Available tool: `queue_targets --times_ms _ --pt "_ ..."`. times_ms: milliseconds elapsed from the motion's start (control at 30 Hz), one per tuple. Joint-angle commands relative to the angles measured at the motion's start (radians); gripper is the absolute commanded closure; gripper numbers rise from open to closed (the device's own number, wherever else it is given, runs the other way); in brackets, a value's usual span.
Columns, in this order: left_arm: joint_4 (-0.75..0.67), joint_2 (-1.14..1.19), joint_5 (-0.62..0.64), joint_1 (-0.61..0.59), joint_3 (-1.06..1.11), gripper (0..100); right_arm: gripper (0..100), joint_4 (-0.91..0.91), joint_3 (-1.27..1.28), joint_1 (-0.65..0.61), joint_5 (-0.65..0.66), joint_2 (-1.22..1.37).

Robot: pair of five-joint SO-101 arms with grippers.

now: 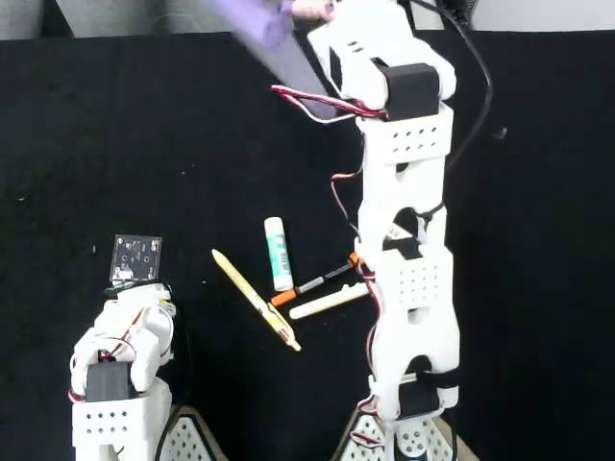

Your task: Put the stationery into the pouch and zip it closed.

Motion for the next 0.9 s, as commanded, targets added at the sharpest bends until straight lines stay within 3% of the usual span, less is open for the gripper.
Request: queue_targets --times_ms 0,233,533,867 --pt "0.003 0.002 0.005 0.015 0.022 97 96.0 0.075 -0.048 -0.015 0.005 -0.027" --pt "0.003 0.002 0.005 0.015 0.022 97 96.0 0.235 -0.048 -0.015 -0.002 -0.081" --pt "0.003 0.002 0.005 0.015 0.022 97 96.0 0.239 -0.027 0.015 -0.003 -0.134" --pt "0.003 0.002 0.005 0.015 0.022 97 96.0 0.236 0.305 -0.028 0.005 -0.344"
